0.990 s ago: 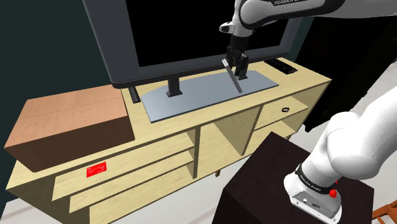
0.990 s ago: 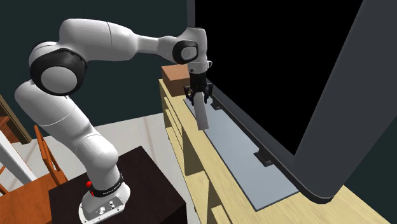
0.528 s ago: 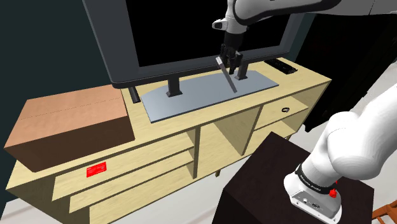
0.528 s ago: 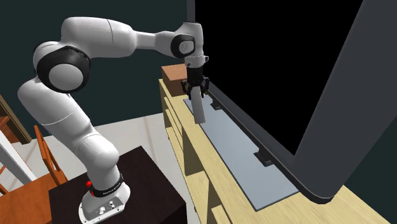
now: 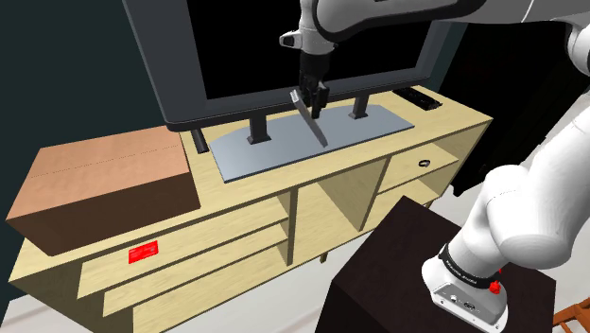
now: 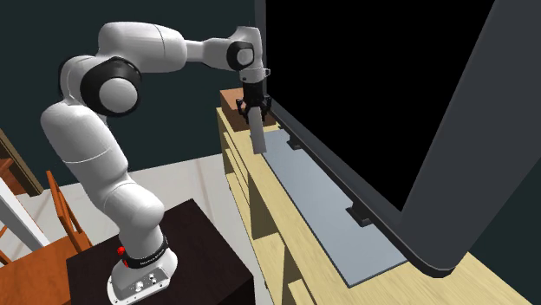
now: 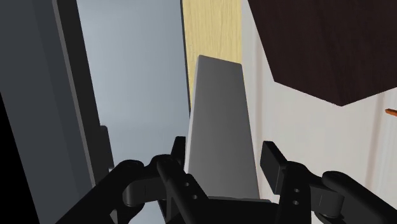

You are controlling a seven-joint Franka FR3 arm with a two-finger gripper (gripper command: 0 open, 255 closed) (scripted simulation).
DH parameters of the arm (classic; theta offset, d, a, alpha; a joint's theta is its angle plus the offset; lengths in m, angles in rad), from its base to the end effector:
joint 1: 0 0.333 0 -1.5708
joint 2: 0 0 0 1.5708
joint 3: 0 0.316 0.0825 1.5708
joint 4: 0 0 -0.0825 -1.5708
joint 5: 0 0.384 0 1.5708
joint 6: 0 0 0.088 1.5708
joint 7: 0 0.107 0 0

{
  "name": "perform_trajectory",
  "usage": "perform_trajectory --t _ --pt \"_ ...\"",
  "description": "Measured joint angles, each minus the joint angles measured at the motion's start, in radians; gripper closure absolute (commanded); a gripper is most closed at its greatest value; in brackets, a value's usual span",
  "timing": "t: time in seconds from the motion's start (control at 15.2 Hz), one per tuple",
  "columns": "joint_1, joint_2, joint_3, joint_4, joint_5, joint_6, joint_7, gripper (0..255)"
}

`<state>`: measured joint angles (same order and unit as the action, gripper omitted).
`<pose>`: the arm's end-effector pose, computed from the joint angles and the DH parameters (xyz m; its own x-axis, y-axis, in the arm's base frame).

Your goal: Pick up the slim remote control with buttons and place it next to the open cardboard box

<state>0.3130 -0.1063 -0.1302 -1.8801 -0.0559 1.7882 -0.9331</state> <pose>0.5235 0.0892 0.5532 0.4285 0.9032 -0.0250 0.9033 -0.4276 0.0351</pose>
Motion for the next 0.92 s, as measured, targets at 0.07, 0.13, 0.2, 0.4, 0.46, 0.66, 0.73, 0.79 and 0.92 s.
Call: perform_trajectory --t 0.07,0.13,0.2,0.4,0.46,0.66,0.73,0.79,0.92 --pt "0.009 0.021 0.011 0.028 0.003 -0.009 0.019 255" --pt "0.019 0.043 0.022 0.054 0.007 -0.012 0.038 255" --pt "0.027 0.056 0.031 0.066 0.008 -0.013 0.055 255" --pt "0.055 0.121 0.060 0.147 0.014 -0.032 0.110 255" --pt "0.065 0.148 0.070 0.183 0.016 -0.042 0.129 255" --pt "0.093 0.218 0.095 0.271 0.017 -0.062 0.182 255" --pt "0.102 0.243 0.102 0.307 0.017 -0.074 0.197 255" --pt "0.113 0.266 0.110 0.335 0.016 -0.079 0.217 255" --pt "0.137 0.335 0.126 0.430 0.014 -0.107 0.256 255"
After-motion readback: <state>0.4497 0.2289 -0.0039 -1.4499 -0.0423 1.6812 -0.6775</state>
